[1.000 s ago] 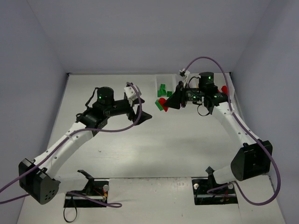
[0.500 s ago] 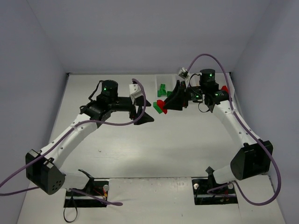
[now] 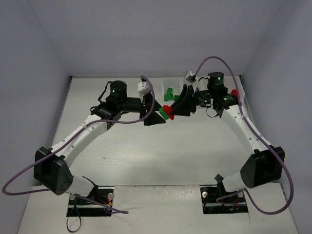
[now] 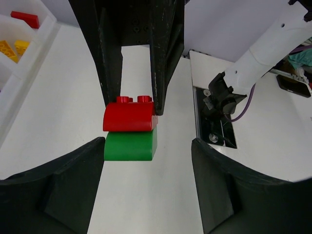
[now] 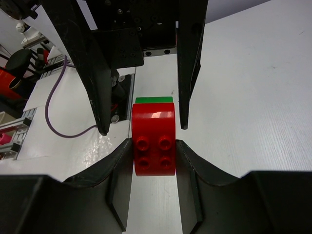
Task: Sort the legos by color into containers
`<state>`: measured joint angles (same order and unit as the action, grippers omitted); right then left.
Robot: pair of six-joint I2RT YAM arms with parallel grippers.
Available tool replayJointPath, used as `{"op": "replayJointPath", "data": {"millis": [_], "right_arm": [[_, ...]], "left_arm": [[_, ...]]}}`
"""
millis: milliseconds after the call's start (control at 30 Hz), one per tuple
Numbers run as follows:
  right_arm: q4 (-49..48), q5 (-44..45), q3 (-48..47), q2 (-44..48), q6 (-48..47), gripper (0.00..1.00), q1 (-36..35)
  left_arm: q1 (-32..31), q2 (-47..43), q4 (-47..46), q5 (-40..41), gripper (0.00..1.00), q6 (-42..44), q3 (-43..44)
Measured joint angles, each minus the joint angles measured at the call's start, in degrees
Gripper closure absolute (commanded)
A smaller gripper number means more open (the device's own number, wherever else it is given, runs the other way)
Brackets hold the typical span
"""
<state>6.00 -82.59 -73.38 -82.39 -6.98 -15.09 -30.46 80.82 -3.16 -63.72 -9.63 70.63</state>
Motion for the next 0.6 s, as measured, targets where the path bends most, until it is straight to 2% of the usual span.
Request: {"op": "replayJointPath", "data": {"millis": [467,600], "right_arm": [[0.00,0.09,0.00,0.00,-0.20,1.00,-1.14],[0.00,0.44,0.00,0.00,-0.22,1.00,-1.14]], "left_arm": [[0.00,2.60,-5.03,-1.11,0.50,-6.34,0.00],[0.00,2.93,-5.20,-1.53,0.50,-7.15,0.00]]}}
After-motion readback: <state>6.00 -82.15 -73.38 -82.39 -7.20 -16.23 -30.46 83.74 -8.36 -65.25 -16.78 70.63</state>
